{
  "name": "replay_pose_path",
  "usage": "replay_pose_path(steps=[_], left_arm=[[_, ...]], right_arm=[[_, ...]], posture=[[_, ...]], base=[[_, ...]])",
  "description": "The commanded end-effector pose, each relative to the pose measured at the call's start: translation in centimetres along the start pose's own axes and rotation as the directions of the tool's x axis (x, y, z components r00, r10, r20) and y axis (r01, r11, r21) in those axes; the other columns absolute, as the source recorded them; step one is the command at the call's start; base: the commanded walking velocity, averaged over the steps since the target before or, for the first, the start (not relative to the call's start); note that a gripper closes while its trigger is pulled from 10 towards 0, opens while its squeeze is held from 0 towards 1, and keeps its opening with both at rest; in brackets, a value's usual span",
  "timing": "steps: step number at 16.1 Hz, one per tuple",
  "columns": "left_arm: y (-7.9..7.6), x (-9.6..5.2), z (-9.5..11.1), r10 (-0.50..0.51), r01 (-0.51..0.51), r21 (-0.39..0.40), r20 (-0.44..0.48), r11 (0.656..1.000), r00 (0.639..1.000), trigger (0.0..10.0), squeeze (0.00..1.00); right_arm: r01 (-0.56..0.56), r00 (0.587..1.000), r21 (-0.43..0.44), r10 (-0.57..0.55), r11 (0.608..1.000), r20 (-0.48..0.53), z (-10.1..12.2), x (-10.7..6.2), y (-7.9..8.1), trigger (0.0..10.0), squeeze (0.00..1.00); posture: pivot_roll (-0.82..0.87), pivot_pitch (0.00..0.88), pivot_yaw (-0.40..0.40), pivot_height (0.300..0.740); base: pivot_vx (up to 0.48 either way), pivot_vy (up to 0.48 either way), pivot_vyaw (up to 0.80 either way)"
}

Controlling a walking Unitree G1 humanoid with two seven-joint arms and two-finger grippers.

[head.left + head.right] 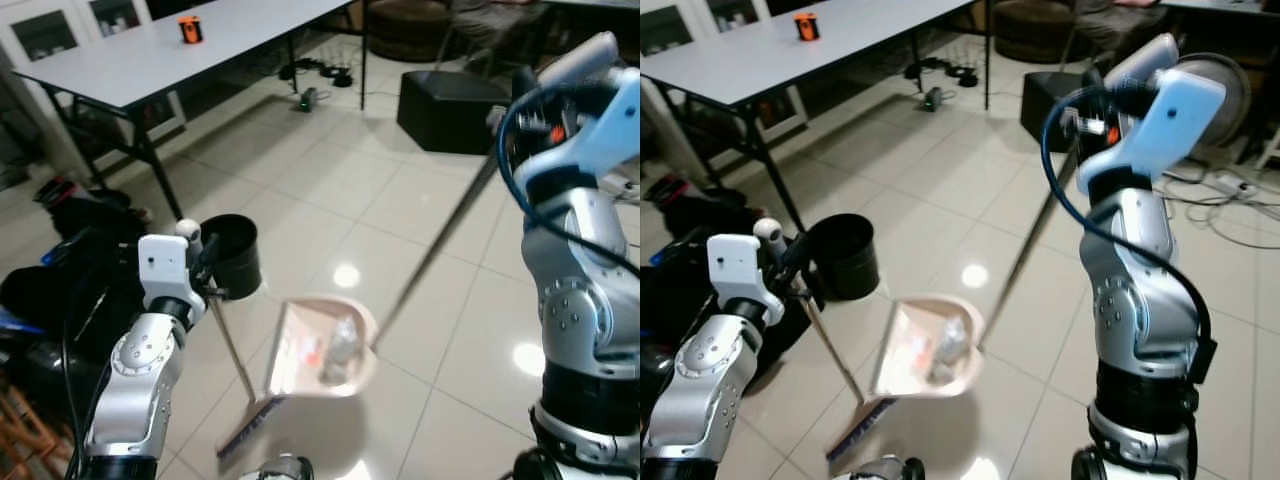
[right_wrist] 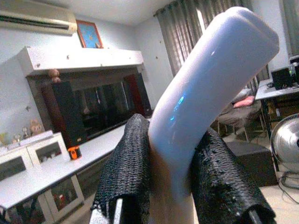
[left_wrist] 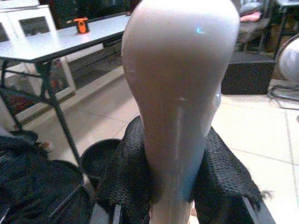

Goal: Sweep floor

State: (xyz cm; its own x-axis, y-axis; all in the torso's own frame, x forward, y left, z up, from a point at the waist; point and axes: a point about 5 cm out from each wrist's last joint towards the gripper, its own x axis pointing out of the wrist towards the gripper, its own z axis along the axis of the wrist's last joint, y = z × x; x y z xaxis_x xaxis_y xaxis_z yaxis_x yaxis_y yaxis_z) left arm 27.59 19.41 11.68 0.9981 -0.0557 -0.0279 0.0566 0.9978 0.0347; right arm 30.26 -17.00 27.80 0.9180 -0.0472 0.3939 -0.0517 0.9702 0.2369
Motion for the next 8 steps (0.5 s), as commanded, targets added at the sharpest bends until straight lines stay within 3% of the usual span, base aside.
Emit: replay_pose_path(steps=[1, 5, 8], left_arm=[[0.0, 0.4, 1.8, 0.004, -0.007, 0.039, 0.078, 0.999, 0.997, 10.0, 0.00], [0.1, 0.3, 1.6, 0.001, -0.005, 0.050, 0.068, 0.999, 0.998, 10.0, 0.00], [0.1, 0.3, 1.8, -0.005, 0.001, 0.052, 0.068, 0.999, 0.998, 10.0, 0.00]], right_arm=[[-0.004, 1.000, 0.028, 0.003, 1.000, 0.028, 0.7, 0.6, 0.2, 10.0, 0.00], [0.000, 0.999, 0.022, -0.001, 1.000, 0.041, 0.9, 1.2, 0.4, 10.0, 0.00], [-0.011, 0.999, 0.055, 0.009, 0.998, 0.047, 0.9, 1.6, 0.8, 10.0, 0.00]], posture=[[0.02, 0.000, 0.063, 0.740], [0.02, 0.000, 0.065, 0.740], [0.03, 0.000, 0.071, 0.740]], base=[[0.315, 0.000, 0.00], [0.340, 0.000, 0.00], [0.342, 0.000, 0.69]])
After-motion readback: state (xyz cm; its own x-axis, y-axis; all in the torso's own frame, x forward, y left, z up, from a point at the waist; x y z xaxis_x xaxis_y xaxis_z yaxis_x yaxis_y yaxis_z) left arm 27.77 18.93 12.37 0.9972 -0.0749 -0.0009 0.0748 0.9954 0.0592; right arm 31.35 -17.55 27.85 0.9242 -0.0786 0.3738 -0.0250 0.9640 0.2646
